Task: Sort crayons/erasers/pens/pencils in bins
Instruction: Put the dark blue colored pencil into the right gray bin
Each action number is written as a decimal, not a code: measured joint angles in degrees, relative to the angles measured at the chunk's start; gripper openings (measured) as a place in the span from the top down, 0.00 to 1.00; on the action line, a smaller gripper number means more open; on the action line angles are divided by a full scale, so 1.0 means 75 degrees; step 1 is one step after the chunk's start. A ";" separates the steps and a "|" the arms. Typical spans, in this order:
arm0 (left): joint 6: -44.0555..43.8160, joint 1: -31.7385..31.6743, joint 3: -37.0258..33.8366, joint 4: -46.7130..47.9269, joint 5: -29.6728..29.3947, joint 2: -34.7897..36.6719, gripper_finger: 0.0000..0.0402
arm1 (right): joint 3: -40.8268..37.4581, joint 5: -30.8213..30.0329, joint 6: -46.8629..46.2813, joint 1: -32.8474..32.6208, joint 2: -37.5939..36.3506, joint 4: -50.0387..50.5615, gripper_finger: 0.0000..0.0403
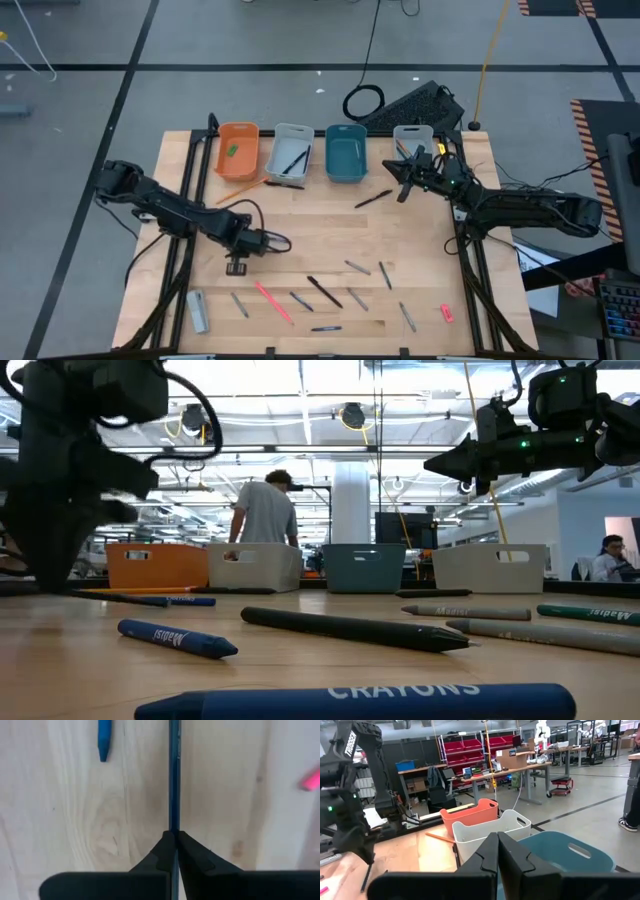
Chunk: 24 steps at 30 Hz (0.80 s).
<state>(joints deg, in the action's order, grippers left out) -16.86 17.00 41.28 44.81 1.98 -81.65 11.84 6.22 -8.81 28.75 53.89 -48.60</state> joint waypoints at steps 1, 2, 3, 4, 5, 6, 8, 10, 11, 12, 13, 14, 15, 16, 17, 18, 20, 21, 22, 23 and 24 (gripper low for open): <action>-0.0086 0.0003 0.0000 0.0069 0.0025 0.0124 0.96 | 0.0000 0.0000 -0.0003 0.0000 0.0000 0.0002 1.00; -0.0186 0.0003 -0.0006 0.0123 0.0066 0.0265 0.97 | 0.0000 0.0000 -0.0009 0.0000 0.0000 0.0003 1.00; -0.0269 0.0000 -0.0006 0.0098 0.0105 0.0417 0.99 | 0.0000 0.0000 -0.0009 0.0000 0.0000 0.0003 1.00; -0.0354 0.0003 -0.0006 0.0034 0.0105 0.0588 0.99 | 0.0000 0.0000 -0.0011 0.0000 0.0000 0.0003 1.00; -0.0441 0.0000 0.0001 -0.0009 0.0105 0.0745 0.99 | 0.0000 0.0000 -0.0012 0.0000 0.0000 0.0007 1.00; -0.0541 -0.0008 0.0003 -0.0036 0.0102 0.0883 0.99 | 0.0000 0.0001 -0.0012 0.0001 0.0000 0.0017 1.00; -0.0702 -0.0036 0.0003 -0.0111 0.0037 0.1127 0.98 | 0.0000 0.0003 -0.0012 0.0000 0.0000 0.0051 1.00; -0.0904 -0.0092 0.0009 -0.0171 -0.0016 0.1271 0.98 | 0.0000 0.0003 -0.0012 0.0000 0.0000 0.0056 1.00; -0.1018 -0.0112 0.0009 -0.0168 -0.0021 0.1285 0.98 | 0.0000 0.0003 -0.0012 0.0001 0.0000 0.0064 1.00; -0.1161 -0.0134 0.0009 -0.0171 -0.0012 0.1280 0.98 | 0.0000 0.0003 -0.0012 0.0000 0.0000 0.0064 1.00; -0.1361 -0.0140 0.0009 -0.0183 0.0020 0.1277 0.97 | 0.0000 0.0003 -0.0015 0.0003 0.0000 0.0064 1.00; -0.1523 -0.0131 0.0009 -0.0223 0.0120 0.1251 0.97 | 0.0000 0.0003 -0.0013 0.0000 0.0000 0.0064 1.00; -0.1616 -0.0107 0.0014 -0.0314 0.0253 0.1154 0.95 | 0.0000 0.0003 -0.0015 0.0000 0.0000 0.0064 1.00; -0.1665 -0.0061 0.0017 -0.0393 0.0382 0.1031 0.93 | 0.0000 0.0003 -0.0015 0.0000 0.0000 0.0061 1.00; -0.1749 0.0040 0.0016 -0.0398 0.0416 0.0915 0.90 | 0.0000 0.0003 -0.0012 0.0001 0.0000 0.0060 1.00; -0.1845 0.0145 0.0015 -0.0386 0.0435 0.0822 0.87 | 0.0000 0.0006 -0.0015 0.0000 0.0000 0.0048 1.00; -0.2004 0.0392 0.0020 -0.0485 0.0478 0.0576 0.81 | 0.0000 0.0006 -0.0015 0.0000 0.0000 0.0043 1.00; -0.2056 0.0531 0.0020 -0.0515 0.0461 0.0436 0.77 | 0.0000 0.0006 -0.0015 0.0003 0.0003 0.0032 1.00; -0.2130 0.0668 0.0015 -0.0501 0.0382 0.0316 0.74 | 0.0000 0.0006 -0.0015 0.0000 0.0003 0.0018 1.00; -0.2241 0.0787 0.0015 -0.0525 0.0328 0.0211 0.71 | 0.0000 0.0006 -0.0015 0.0000 0.0000 0.0018 1.00; -0.2343 0.0897 0.0018 -0.0623 0.0312 0.0093 0.69 | 0.0000 0.0006 -0.0015 0.0000 0.0002 0.0036 1.00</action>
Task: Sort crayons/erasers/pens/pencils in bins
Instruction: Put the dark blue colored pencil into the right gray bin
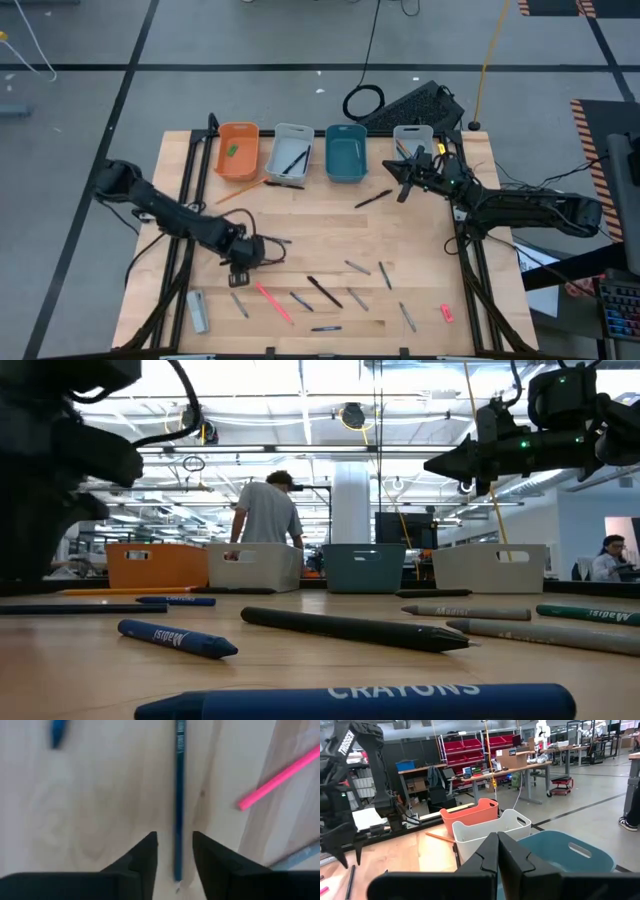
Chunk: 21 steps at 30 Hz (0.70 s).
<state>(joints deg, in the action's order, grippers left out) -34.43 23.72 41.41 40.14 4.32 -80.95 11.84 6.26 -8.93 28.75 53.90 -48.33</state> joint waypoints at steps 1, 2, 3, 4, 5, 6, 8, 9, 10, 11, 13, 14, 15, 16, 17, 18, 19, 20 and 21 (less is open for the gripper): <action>-0.0099 0.0117 0.0006 -0.0085 -0.0024 -0.0114 0.66 | 0.0000 0.0000 0.0000 0.0000 0.0001 0.0014 1.00; -0.0209 0.0231 0.0004 -0.0083 -0.0058 -0.0204 0.65 | 0.0000 0.0000 0.0000 0.0000 0.0001 0.0013 1.00; -0.0346 0.0332 0.0003 -0.0045 -0.0139 -0.0282 0.64 | 0.0000 0.0002 0.0000 0.0000 0.0001 0.0014 1.00; -0.0505 0.0417 0.0003 -0.0053 -0.0215 -0.0362 0.63 | 0.0000 0.0000 0.0000 0.0000 0.0001 0.0017 1.00; -0.0640 0.0504 0.0003 -0.0066 -0.0300 -0.0440 0.63 | 0.0000 0.0003 0.0000 0.0000 0.0001 0.0017 1.00; -0.0731 0.0590 0.0003 -0.0025 -0.0409 -0.0494 0.63 | 0.0000 0.0003 0.0000 0.0000 0.0001 0.0010 1.00; -0.0922 0.0709 0.0003 -0.0017 -0.0581 -0.0568 0.65 | 0.0000 0.0003 0.0000 0.0000 0.0001 0.0016 1.00; -0.1011 0.0743 0.0006 -0.0019 -0.0637 -0.0636 0.66 | 0.0000 0.0003 0.0000 0.0000 0.0001 0.0020 1.00; -0.1064 0.0782 0.0006 0.0037 -0.0679 -0.0689 0.67 | 0.0000 0.0003 0.0000 0.0000 0.0002 0.0011 1.00; -0.1089 0.0815 0.0006 0.0057 -0.0702 -0.0707 0.69 | 0.0000 0.0003 0.0000 0.0000 -0.0002 0.0005 1.00; -0.1106 0.0828 0.0039 0.0078 -0.0727 -0.0806 0.72 | 0.0000 0.0003 0.0000 0.0000 0.0001 0.0020 1.00; -0.1083 0.0848 0.0042 0.0084 -0.0726 -0.0844 0.74 | 0.0000 0.0003 0.0000 0.0000 0.0001 0.0017 1.00; -0.1055 0.0855 0.0041 0.0083 -0.0726 -0.0884 0.75 | 0.0000 0.0003 -0.0003 0.0000 -0.0002 0.0014 1.00; -0.1031 0.0855 0.0039 0.0083 -0.0727 -0.0923 0.77 | 0.0000 0.0003 -0.0003 0.0000 0.0001 0.0016 1.00; -0.1018 0.0855 0.0035 0.0085 -0.0726 -0.0959 0.78 | 0.0000 0.0003 -0.0003 0.0000 0.0001 0.0020 1.00; -0.0961 0.0851 0.0041 0.0087 -0.0720 -0.0982 0.80 | 0.0000 0.0003 -0.0003 0.0000 0.0001 0.0017 1.00; -0.0920 0.0846 0.0038 0.0083 -0.0713 -0.0985 0.81 | 0.0000 0.0003 -0.0003 0.0001 0.0001 0.0016 1.00; -0.0872 0.0840 0.0035 0.0076 -0.0706 -0.0985 0.82 | 0.0000 0.0003 -0.0003 0.0000 0.0001 0.0020 1.00; -0.0807 0.0810 0.0035 0.0062 -0.0687 -0.0988 0.83 | 0.0000 0.0004 -0.0003 0.0001 0.0001 0.0017 1.00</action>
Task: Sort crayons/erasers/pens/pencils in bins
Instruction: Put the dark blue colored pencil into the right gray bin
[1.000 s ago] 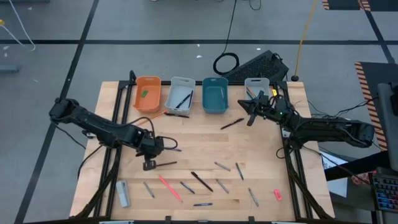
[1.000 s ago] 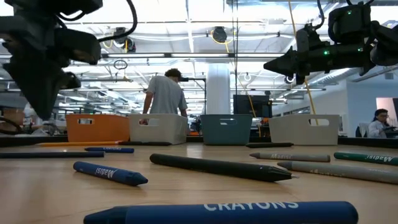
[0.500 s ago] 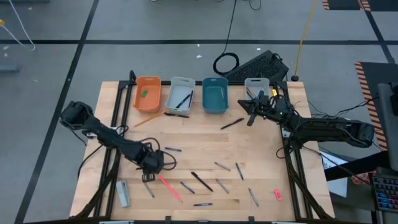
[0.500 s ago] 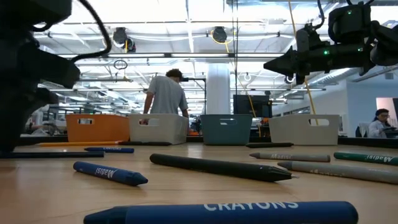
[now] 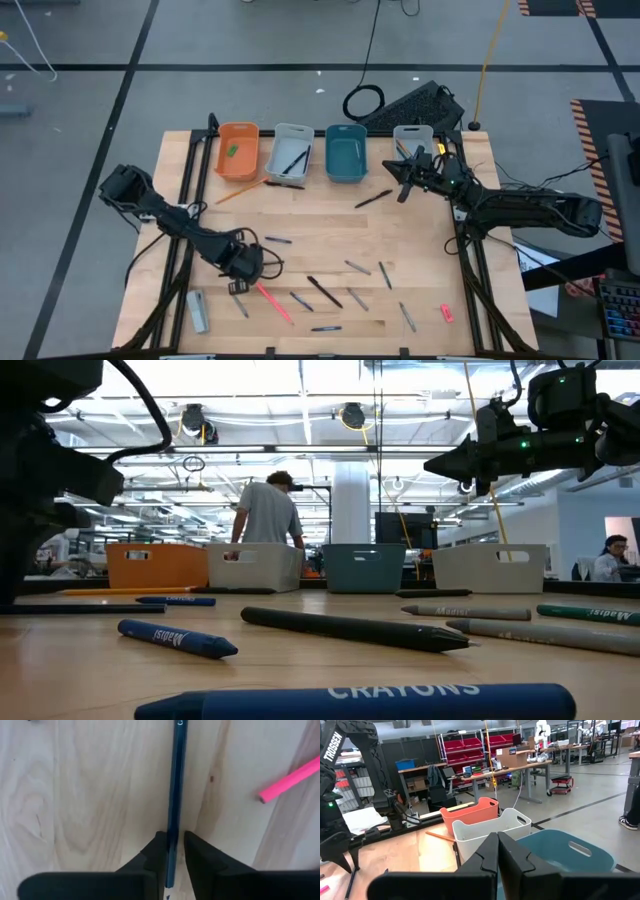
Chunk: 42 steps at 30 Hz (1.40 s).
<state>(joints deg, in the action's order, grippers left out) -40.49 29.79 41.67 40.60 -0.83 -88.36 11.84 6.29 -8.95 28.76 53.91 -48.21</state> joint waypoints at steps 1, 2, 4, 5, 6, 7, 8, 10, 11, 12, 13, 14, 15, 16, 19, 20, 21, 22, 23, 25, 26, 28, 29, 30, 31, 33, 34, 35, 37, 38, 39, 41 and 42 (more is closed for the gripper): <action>0.0044 -0.0037 -0.0003 -0.0006 0.0050 0.0002 0.84 | 0.0000 -0.0001 0.0000 -0.0001 0.0000 0.0002 1.00; 0.0097 -0.0081 -0.0003 -0.0009 0.0114 0.0009 0.86 | 0.0000 -0.0001 0.0000 -0.0001 0.0000 0.0001 1.00; 0.0199 -0.0172 -0.0009 -0.0022 0.0257 0.0013 0.89 | 0.0000 0.0000 0.0000 -0.0001 0.0000 0.0000 1.00; 0.0249 -0.0223 -0.0009 -0.0026 0.0323 0.0012 0.90 | 0.0000 0.0001 0.0000 -0.0001 0.0000 0.0000 1.00; 0.0315 -0.0261 -0.0009 -0.0023 0.0373 0.0012 0.92 | 0.0000 0.0001 0.0001 -0.0001 0.0000 0.0003 1.00; 0.0396 -0.0301 -0.0009 -0.0015 0.0413 0.0012 0.93 | 0.0000 0.0002 0.0000 -0.0001 0.0000 0.0003 1.00; 0.0446 -0.0341 -0.0009 -0.0002 0.0441 0.0014 0.94 | 0.0000 0.0002 0.0000 0.0000 0.0000 0.0002 1.00; 0.0532 -0.0405 -0.0009 0.0023 0.0479 0.0015 0.96 | 0.0000 0.0002 0.0000 -0.0001 0.0000 0.0003 1.00; 0.0553 -0.0435 -0.0009 0.0027 0.0515 0.0015 0.96 | 0.0000 0.0002 0.0000 -0.0001 0.0000 0.0003 1.00; 0.0562 -0.0463 -0.0009 0.0030 0.0543 0.0015 0.96 | 0.0000 0.0002 0.0000 -0.0001 0.0000 0.0003 1.00; 0.0563 -0.0481 0.0000 0.0058 0.0558 0.0011 0.96 | 0.0000 0.0002 0.0000 -0.0001 0.0000 0.0003 1.00; 0.0585 -0.0492 0.0042 0.0133 0.0552 0.0006 0.96 | 0.0000 0.0002 0.0000 -0.0001 0.0000 0.0003 1.00; 0.0617 -0.0505 0.0104 0.0229 0.0532 0.0003 0.96 | 0.0000 0.0002 0.0000 -0.0001 0.0000 0.0003 1.00; 0.0646 -0.0506 0.0173 0.0334 0.0500 -0.0009 0.96 | 0.0000 0.0002 0.0001 -0.0001 0.0000 0.0003 1.00; 0.0743 -0.0508 0.0301 0.0500 0.0327 -0.0025 0.97 | 0.0000 0.0002 0.0000 -0.0001 0.0000 0.0003 1.00; 0.0756 -0.0513 0.0327 0.0505 0.0263 -0.0026 0.97 | 0.0000 0.0002 0.0000 0.0000 0.0000 0.0005 1.00; 0.0758 -0.0517 0.0338 0.0514 0.0171 -0.0026 0.97 | 0.0000 0.0002 0.0000 -0.0001 0.0000 0.0006 1.00; 0.0746 -0.0521 0.0342 0.0515 0.0159 -0.0023 0.98 | 0.0000 0.0005 0.0000 -0.0001 0.0000 0.0013 1.00; 0.0728 -0.0520 0.0356 0.0521 0.0154 -0.0014 0.98 | 0.0000 0.0005 0.0000 -0.0001 -0.0003 0.0034 1.00; 0.0688 -0.0518 0.0361 0.0521 0.0118 0.0022 0.98 | 0.0000 0.0005 0.0000 -0.0001 -0.0003 0.0053 1.00; 0.0643 -0.0518 0.0354 0.0511 0.0126 0.0072 0.99 | 0.0000 0.0005 0.0003 -0.0001 -0.0003 0.0055 1.00; 0.0573 -0.0518 0.0347 0.0475 0.0121 0.0200 0.99 | 0.0000 0.0005 0.0000 0.0000 -0.0003 0.0061 1.00; 0.0531 -0.0518 0.0347 0.0480 0.0098 0.0314 0.99 | 0.0000 0.0007 0.0000 -0.0001 -0.0003 0.0061 1.00; 0.0492 -0.0518 0.0347 0.0476 0.0077 0.0434 0.99 | 0.0000 0.0008 0.0000 -0.0001 -0.0003 0.0058 1.00; 0.0438 -0.0518 0.0350 0.0457 0.0057 0.0549 0.99 | 0.0000 0.0005 0.0000 0.0000 -0.0003 0.0061 1.00; 0.0377 -0.0518 0.0350 0.0455 0.0011 0.0696 0.99 | 0.0000 0.0008 0.0000 -0.0001 -0.0003 0.0059 1.00; 0.0349 -0.0518 0.0355 0.0452 0.0005 0.0732 0.99 | 0.0000 0.0008 0.0000 -0.0001 -0.0003 0.0058 1.00; 0.0331 -0.0518 0.0356 0.0451 0.0006 0.0743 0.99 | 0.0000 0.0008 0.0000 0.0001 -0.0003 0.0058 1.00; 0.0325 -0.0518 0.0356 0.0410 0.0007 0.0731 0.98 | 0.0000 0.0008 0.0000 0.0002 -0.0003 0.0058 1.00; 0.0307 -0.0520 0.0356 0.0331 0.0004 0.0721 0.98 | 0.0000 0.0008 -0.0003 -0.0001 -0.0003 0.0058 1.00; 0.0295 -0.0555 0.0356 0.0182 0.0004 0.0689 0.97 | 0.0000 0.0008 -0.0003 -0.0001 -0.0003 0.0058 1.00; 0.0291 -0.0646 0.0356 -0.0172 0.0028 0.0662 0.94 | 0.0000 0.0008 -0.0038 -0.0001 -0.0003 0.0028 1.00; 0.0248 -0.0715 0.0357 -0.0375 0.0025 0.0667 0.91 | 0.0000 0.0008 -0.0060 0.0001 -0.0003 0.0008 1.00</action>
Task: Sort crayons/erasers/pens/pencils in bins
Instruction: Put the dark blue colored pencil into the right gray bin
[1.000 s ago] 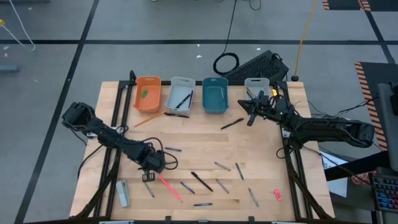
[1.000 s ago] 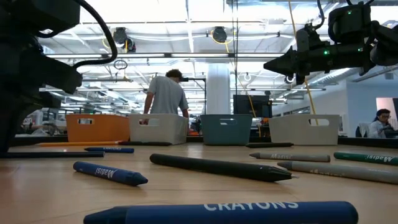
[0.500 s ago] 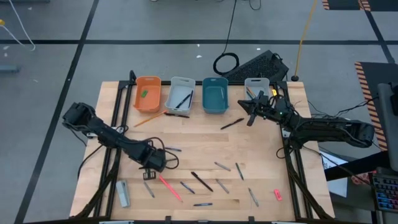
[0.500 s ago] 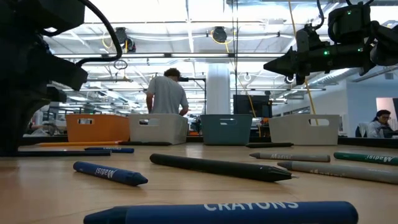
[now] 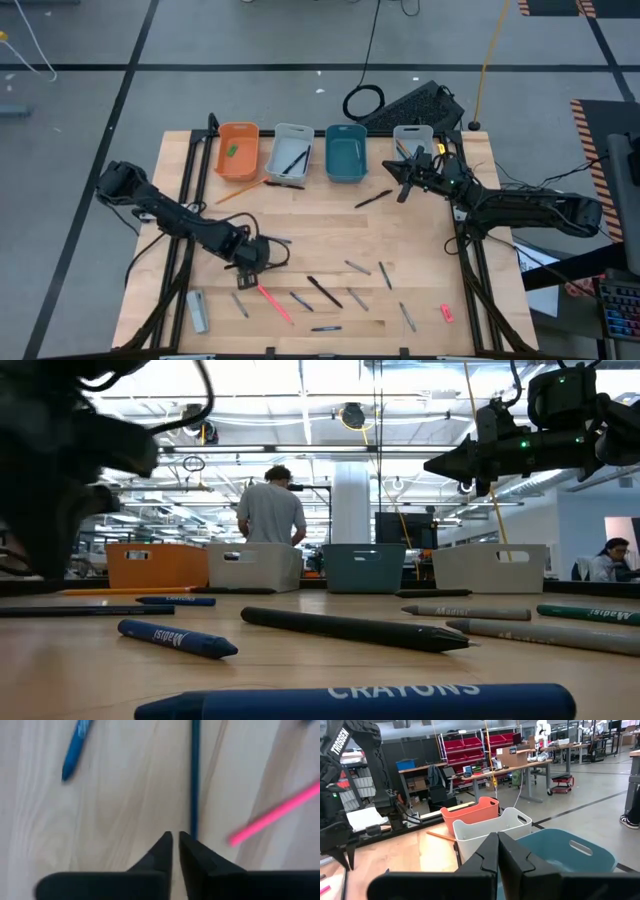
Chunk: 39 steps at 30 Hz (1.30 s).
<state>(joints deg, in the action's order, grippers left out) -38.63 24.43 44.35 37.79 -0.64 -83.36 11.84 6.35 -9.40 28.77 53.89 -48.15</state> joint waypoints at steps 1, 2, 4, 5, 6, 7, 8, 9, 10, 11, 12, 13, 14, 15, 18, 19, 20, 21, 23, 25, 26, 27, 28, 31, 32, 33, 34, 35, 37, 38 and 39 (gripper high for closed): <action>-0.0024 -0.0070 0.0002 -0.0201 -0.0001 0.0006 0.89 | 0.0000 0.0000 -0.0019 -0.0002 0.0000 -0.0008 1.00; -0.0044 -0.0152 0.0005 -0.0383 -0.0006 0.0006 0.85 | 0.0000 0.0000 -0.0026 -0.0002 0.0000 -0.0007 1.00; -0.0026 -0.0291 0.0005 -0.0576 -0.0008 0.0006 0.79 | 0.0000 0.0000 -0.0027 -0.0002 0.0000 -0.0025 1.00; 0.0002 -0.0347 0.0005 -0.0650 -0.0013 0.0006 0.77 | 0.0000 0.0000 -0.0027 -0.0002 0.0000 -0.0038 1.00; 0.0029 -0.0391 0.0005 -0.0738 -0.0028 0.0006 0.75 | 0.0000 0.0000 -0.0027 -0.0002 0.0000 -0.0047 1.00; 0.0043 -0.0414 0.0005 -0.0830 -0.0082 0.0006 0.73 | 0.0000 0.0017 -0.0033 -0.0001 0.0000 -0.0058 1.00; 0.0046 -0.0427 0.0005 -0.0939 -0.0125 0.0006 0.72 | 0.0000 0.0046 -0.0050 0.0001 0.0000 -0.0063 1.00; 0.0045 -0.0437 0.0006 -0.1084 -0.0149 0.0006 0.71 | 0.0000 0.0129 -0.0050 0.0000 0.0000 -0.0063 1.00; 0.0043 -0.0441 0.0014 -0.1213 -0.0200 0.0006 0.71 | 0.0000 0.0184 -0.0050 -0.0001 0.0000 -0.0071 1.00; 0.0044 -0.0441 0.0035 -0.1261 -0.0266 0.0006 0.71 | 0.0000 0.0195 -0.0050 -0.0002 0.0000 -0.0092 1.00; 0.0041 -0.0441 0.0069 -0.1248 -0.0352 0.0004 0.71 | 0.0000 0.0196 -0.0051 -0.0002 0.0000 -0.0114 1.00; 0.0046 -0.0441 0.0129 -0.1231 -0.0409 -0.0060 0.72 | 0.0000 0.0198 -0.0050 -0.0002 0.0000 -0.0119 1.00; 0.0051 -0.0442 0.0206 -0.1234 -0.0452 -0.0145 0.72 | 0.0000 0.0195 -0.0053 -0.0002 0.0000 -0.0119 1.00; 0.0078 -0.0441 0.0293 -0.1205 -0.0468 -0.0258 0.73 | 0.0000 0.0198 -0.0053 -0.0002 0.0000 -0.0119 1.00; 0.0252 -0.0441 0.0733 -0.0897 -0.0467 -0.0763 0.73 | 0.0000 0.0195 -0.0053 -0.0005 0.0003 -0.0122 1.00; 0.0320 -0.0441 0.0902 -0.0724 -0.0470 -0.0945 0.73 | 0.0000 0.0195 -0.0053 -0.0012 0.0003 -0.0128 1.00; 0.0373 -0.0448 0.1072 -0.0462 -0.0480 -0.1124 0.73 | 0.0000 0.0195 -0.0052 -0.0036 0.0000 -0.0146 1.00; 0.0416 -0.0459 0.1234 -0.0208 -0.0494 -0.1302 0.73 | 0.0000 0.0195 -0.0050 -0.0066 0.0000 -0.0160 1.00; 0.0457 -0.0493 0.1499 -0.0003 -0.0490 -0.1593 0.73 | 0.0000 0.0195 -0.0035 -0.0145 0.0003 -0.0196 1.00; 0.0470 -0.0514 0.1647 0.0090 -0.0354 -0.1803 0.73 | 0.0003 0.0195 0.0019 -0.0207 0.0000 -0.0239 1.00; 0.0485 -0.0517 0.1692 0.0085 -0.0312 -0.1860 0.73 | 0.0003 0.0195 0.0046 -0.0234 0.0000 -0.0244 1.00; 0.0495 -0.0508 0.1729 0.0065 -0.0285 -0.1895 0.73 | 0.0003 0.0195 0.0072 -0.0258 0.0003 -0.0268 1.00; 0.0507 -0.0505 0.1749 0.0018 -0.0259 -0.1912 0.73 | 0.0003 0.0195 0.0094 -0.0282 0.0002 -0.0298 1.00; 0.0484 -0.0505 0.1762 -0.0173 -0.0075 -0.1937 0.73 | 0.0003 0.0195 0.0119 -0.0335 0.0003 -0.0357 1.00; 0.0469 -0.0504 0.1762 -0.0169 -0.0059 -0.1937 0.73 | 0.0003 0.0195 0.0121 -0.0357 0.0003 -0.0395 1.00; 0.0454 -0.0483 0.1762 -0.0172 -0.0055 -0.1949 0.73 | 0.0003 0.0195 0.0127 -0.0368 0.0001 -0.0415 1.00; 0.0453 -0.0471 0.1763 -0.0186 -0.0038 -0.1997 0.73 | 0.0003 0.0195 0.0138 -0.0389 0.0000 -0.0413 1.00; 0.0458 -0.0455 0.1765 -0.0178 -0.0020 -0.2067 0.73 | 0.0003 0.0194 0.0145 -0.0407 0.0002 -0.0415 1.00; 0.0481 -0.0441 0.1759 -0.0049 0.0015 -0.2224 0.73 | 0.0003 0.0195 0.0148 -0.0438 0.0000 -0.0462 1.00; 0.0484 -0.0438 0.1759 -0.0034 0.0034 -0.2299 0.73 | 0.0003 0.0195 0.0148 -0.0458 0.0000 -0.0478 1.00; 0.0484 -0.0441 0.1759 -0.0056 0.0050 -0.2375 0.73 | 0.0003 0.0195 0.0148 -0.0472 0.0000 -0.0479 1.00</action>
<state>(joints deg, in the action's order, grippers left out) -35.00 21.12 57.54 37.37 -0.27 -101.17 11.86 7.81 -8.29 25.23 53.89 -51.74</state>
